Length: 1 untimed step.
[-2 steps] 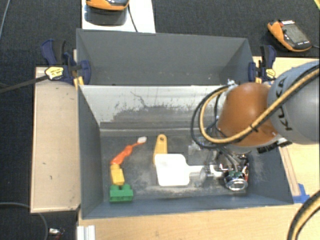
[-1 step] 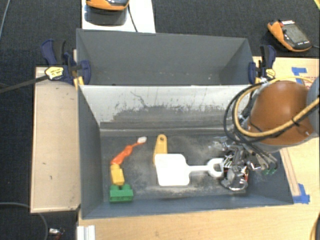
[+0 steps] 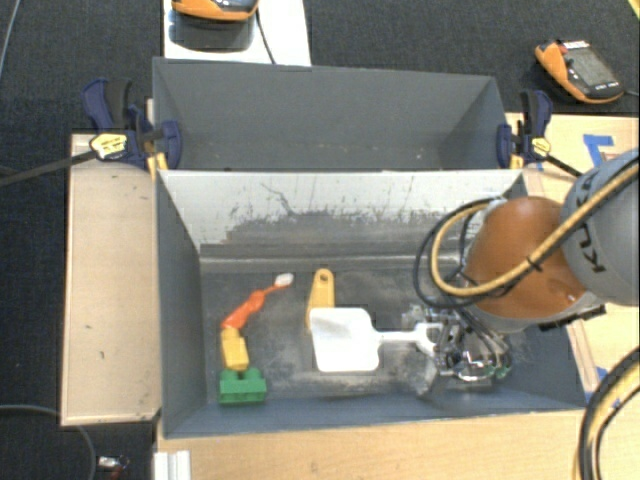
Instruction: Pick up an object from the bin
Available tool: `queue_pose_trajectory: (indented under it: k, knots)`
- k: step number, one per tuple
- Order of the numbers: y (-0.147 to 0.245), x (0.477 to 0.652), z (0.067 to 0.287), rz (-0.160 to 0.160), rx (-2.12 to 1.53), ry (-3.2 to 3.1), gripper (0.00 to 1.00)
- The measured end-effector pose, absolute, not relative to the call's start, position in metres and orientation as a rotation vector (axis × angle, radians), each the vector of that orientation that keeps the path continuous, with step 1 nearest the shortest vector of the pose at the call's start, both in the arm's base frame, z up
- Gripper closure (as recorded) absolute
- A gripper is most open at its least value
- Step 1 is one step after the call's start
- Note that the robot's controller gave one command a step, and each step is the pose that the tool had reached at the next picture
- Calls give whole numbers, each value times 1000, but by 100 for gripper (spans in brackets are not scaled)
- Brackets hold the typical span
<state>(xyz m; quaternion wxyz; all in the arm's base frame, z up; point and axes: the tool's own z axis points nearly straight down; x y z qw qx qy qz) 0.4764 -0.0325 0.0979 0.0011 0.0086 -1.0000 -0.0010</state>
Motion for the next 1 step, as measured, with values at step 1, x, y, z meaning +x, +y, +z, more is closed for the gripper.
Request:
queue_pose_trajectory:
  k: [1]
  knots:
    - [-19, 505, 69, 3, 174, -3162, 0]
